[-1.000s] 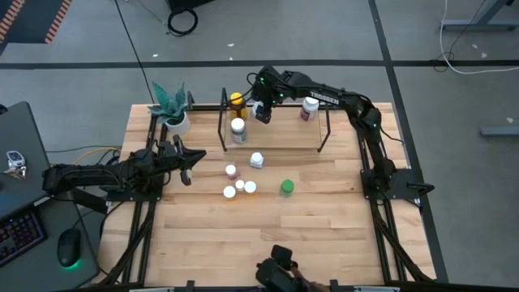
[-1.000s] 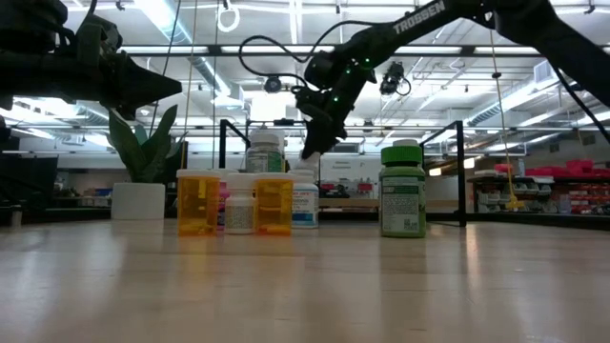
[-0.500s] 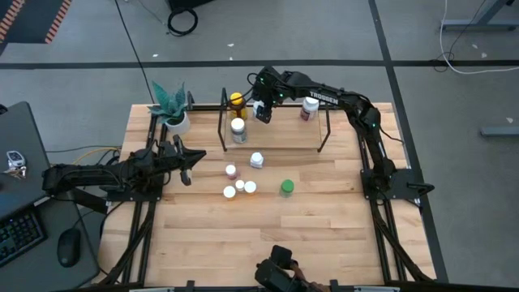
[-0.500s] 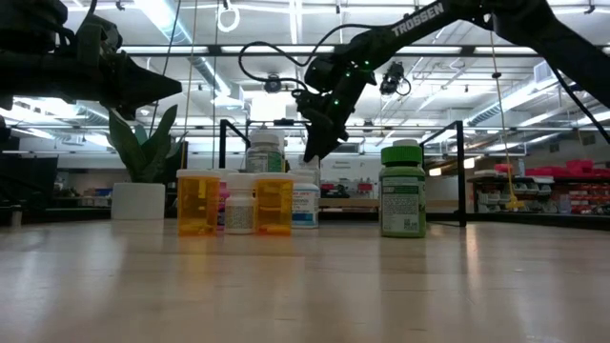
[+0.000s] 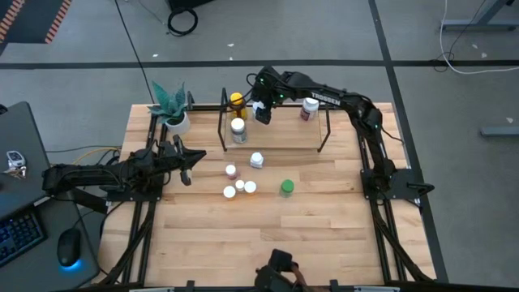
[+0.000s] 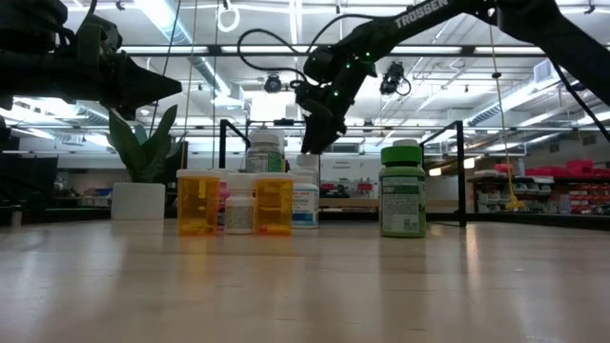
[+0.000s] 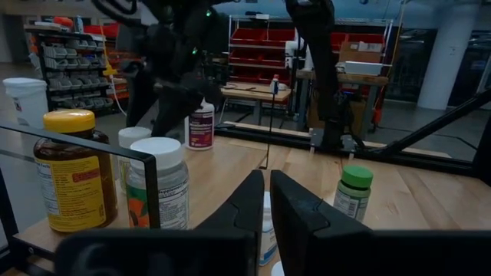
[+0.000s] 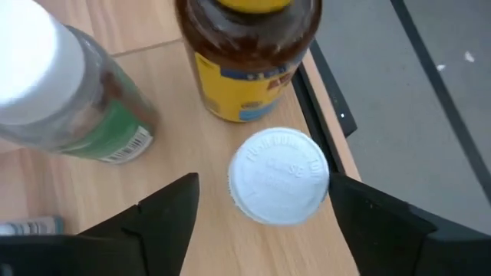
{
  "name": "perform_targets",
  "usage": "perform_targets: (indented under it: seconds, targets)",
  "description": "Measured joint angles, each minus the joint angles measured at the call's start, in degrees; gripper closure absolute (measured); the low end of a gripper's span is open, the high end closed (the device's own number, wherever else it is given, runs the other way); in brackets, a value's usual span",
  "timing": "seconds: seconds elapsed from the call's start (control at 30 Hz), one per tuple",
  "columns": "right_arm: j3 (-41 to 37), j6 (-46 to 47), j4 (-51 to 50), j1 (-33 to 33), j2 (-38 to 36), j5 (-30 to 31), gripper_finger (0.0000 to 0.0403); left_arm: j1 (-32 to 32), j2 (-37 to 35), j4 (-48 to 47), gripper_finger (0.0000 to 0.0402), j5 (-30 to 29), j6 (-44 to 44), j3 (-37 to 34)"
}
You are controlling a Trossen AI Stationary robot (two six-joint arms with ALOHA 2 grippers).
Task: Pick and place medicine bottles onto shelf by color
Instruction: Put the white yellow medicine bottle on the shelf, then put the white blue medicine bottle on the shelf
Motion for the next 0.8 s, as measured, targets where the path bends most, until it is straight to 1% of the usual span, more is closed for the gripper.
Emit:
perform_targets:
  seconds: [0.2,0.43,0.67,0.8]
  targets:
    - [0.0,0.2,-2.3,1.4,-2.3,3.7,0.0087,0.0,0.0,0.0,0.0362,0.0,0.0,0.0]
    - [0.0,3.0,-5.5,3.8,-5.1,4.2,0.0071,0.0,0.0,0.0,0.0366,0.0,0.0,0.0]
    - [0.0,5.0,-7.4,7.3,-7.7,4.6,0.0068,0.0,0.0,0.0,0.0371,0.0,0.0,0.0]
    - [0.0,5.4,-7.9,10.1,-8.8,7.6,0.0068,0.0,0.0,0.0,0.0365,0.0,0.0,0.0]
